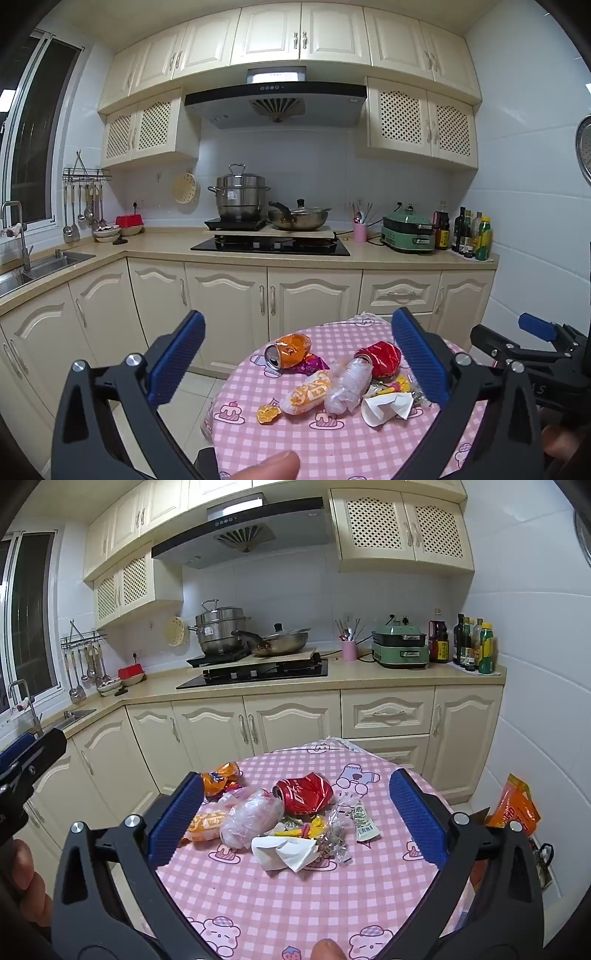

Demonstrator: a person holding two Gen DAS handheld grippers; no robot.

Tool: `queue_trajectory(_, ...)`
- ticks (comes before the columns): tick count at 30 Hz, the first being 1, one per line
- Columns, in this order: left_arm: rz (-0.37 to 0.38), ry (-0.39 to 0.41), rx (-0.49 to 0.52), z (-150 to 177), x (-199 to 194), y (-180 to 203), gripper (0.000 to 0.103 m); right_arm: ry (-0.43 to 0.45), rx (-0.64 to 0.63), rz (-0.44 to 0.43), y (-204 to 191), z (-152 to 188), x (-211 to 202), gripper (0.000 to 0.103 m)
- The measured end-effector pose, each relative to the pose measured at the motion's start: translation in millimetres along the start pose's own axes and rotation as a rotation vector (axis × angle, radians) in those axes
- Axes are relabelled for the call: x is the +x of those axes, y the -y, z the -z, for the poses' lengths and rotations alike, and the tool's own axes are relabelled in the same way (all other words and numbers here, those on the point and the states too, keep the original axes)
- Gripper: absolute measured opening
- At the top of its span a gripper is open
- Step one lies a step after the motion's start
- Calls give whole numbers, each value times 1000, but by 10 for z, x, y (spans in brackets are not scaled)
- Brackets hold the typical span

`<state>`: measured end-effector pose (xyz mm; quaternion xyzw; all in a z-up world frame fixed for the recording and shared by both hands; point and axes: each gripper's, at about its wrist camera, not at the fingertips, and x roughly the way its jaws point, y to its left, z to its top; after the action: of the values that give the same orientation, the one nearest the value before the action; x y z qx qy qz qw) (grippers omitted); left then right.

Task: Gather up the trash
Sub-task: 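Move both tools toward the trash on the pink table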

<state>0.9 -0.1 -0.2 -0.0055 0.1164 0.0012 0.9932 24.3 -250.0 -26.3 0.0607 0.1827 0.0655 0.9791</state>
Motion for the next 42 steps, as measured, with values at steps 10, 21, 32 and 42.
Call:
queue_trajectory(10, 0, 10, -8, 2, -17, -13, 99, -4, -9, 13, 21, -51, -13, 98)
queue_trajectory(21, 0, 2, -7, 90, 122, -68, 99, -4, -14, 19, 36, -60, 13, 98)
queue_trajectory(32, -1, -23, -6, 78, 219, -56, 99, -27, -16, 19, 53, -42, 110, 98)
queue_trajectory(42, -5, -84, 1, 277, 510, -134, 99, -77, -7, 47, 288, -4, 286, 98)
